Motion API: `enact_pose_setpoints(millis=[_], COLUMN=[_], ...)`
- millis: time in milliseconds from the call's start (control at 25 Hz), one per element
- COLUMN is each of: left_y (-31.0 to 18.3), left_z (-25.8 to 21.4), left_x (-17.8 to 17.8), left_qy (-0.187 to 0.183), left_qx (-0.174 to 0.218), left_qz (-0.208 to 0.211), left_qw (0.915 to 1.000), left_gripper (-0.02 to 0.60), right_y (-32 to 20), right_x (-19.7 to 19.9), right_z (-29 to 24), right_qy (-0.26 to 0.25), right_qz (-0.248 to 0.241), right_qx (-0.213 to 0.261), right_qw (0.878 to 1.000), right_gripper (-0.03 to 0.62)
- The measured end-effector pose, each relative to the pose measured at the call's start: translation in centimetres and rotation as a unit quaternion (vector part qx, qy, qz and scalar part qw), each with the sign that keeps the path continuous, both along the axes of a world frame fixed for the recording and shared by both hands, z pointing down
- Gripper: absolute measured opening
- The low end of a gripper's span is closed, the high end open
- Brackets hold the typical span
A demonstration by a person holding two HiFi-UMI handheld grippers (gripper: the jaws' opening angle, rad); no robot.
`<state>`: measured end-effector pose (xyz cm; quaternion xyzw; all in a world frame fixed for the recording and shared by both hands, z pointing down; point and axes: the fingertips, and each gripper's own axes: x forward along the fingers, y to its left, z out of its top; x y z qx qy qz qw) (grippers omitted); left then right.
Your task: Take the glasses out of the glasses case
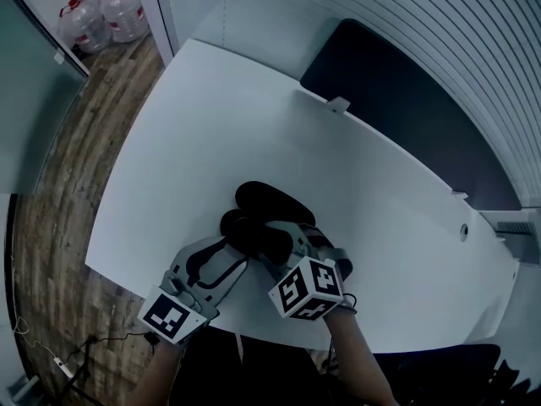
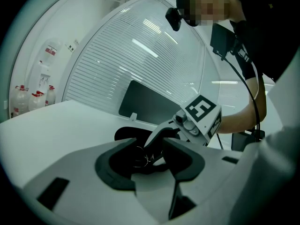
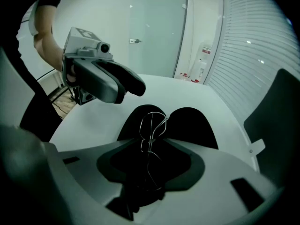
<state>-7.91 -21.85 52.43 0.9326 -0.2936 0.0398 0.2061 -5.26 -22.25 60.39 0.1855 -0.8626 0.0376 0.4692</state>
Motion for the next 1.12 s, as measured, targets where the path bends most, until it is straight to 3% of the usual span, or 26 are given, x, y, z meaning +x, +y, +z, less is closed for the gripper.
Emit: enact_pose_setpoints(millis=[120, 440, 1120], left_y=[0.1, 0.1, 0.1], left_z=[0.2, 0.2, -0.7], left_x=[0.2, 0.5, 1.0], left_qy=[0.001, 0.004, 0.004], left_qx=[-0.004, -0.007, 0.001], left_qz=[0.002, 0.007, 0.007], left_qw=[1.0, 0.9999, 1.0], left_gripper=[0.167, 0.167, 0.167], right_y=[0.5, 0.5, -0.8], right_x=[-0.4, -0.5, 0.5], right_z=[0.2, 0.2, -1.4], right_qy=[0.019, 0.013, -0.003], right_qz=[-0.024, -0.024, 0.007], right_qx=[0.019, 0.02, 0.045], right_qw=[0.999, 0.999, 0.999], right_gripper=[0.142, 0.132, 0.123])
